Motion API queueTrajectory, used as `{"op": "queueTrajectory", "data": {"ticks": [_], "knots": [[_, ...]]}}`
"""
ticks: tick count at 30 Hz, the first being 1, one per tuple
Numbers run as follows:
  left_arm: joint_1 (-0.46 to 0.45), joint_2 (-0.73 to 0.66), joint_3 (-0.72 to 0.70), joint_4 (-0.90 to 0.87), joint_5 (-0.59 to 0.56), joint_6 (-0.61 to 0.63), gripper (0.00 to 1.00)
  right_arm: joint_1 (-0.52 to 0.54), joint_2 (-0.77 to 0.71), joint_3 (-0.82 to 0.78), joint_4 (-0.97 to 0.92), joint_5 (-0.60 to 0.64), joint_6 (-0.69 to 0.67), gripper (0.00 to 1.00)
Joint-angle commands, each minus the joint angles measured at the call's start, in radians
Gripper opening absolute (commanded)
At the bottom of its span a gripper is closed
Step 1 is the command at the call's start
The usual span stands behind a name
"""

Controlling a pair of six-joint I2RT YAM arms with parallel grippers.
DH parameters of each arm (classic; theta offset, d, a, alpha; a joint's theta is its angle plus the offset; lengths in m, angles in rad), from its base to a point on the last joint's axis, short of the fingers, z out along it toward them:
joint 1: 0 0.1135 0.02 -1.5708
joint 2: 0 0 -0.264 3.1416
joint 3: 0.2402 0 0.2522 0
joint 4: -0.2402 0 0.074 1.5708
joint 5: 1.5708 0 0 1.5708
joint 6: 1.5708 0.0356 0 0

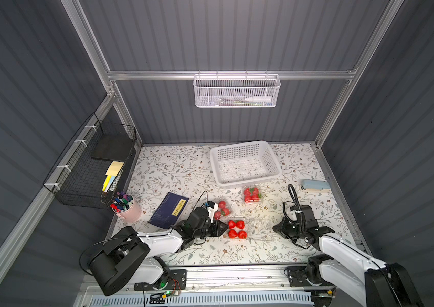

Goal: Pack strawberries into containers
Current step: Close the packing box at the center of the board.

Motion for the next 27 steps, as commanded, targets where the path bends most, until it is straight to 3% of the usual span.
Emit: {"op": "queueTrajectory", "data": {"ticks": [1, 7, 19, 27], "knots": [[-0.006, 0.021, 0.01, -0.019, 0.004, 0.019, 0.23, 0.013, 0.091, -0.02, 0.022, -0.073, -0.017, 0.06], [-0.005, 0.027, 0.018, -0.022, 0.002, 0.015, 0.23, 0.039, 0.131, -0.022, 0.076, -0.095, -0.008, 0.07], [-0.005, 0.059, 0.048, -0.037, -0.001, 0.028, 0.23, 0.046, -0.125, 0.028, -0.035, -0.087, 0.014, 0.1], [-0.006, 0.062, 0.055, -0.043, -0.005, 0.033, 0.23, 0.154, -0.014, 0.102, 0.071, -0.08, 0.066, 0.11]]}}
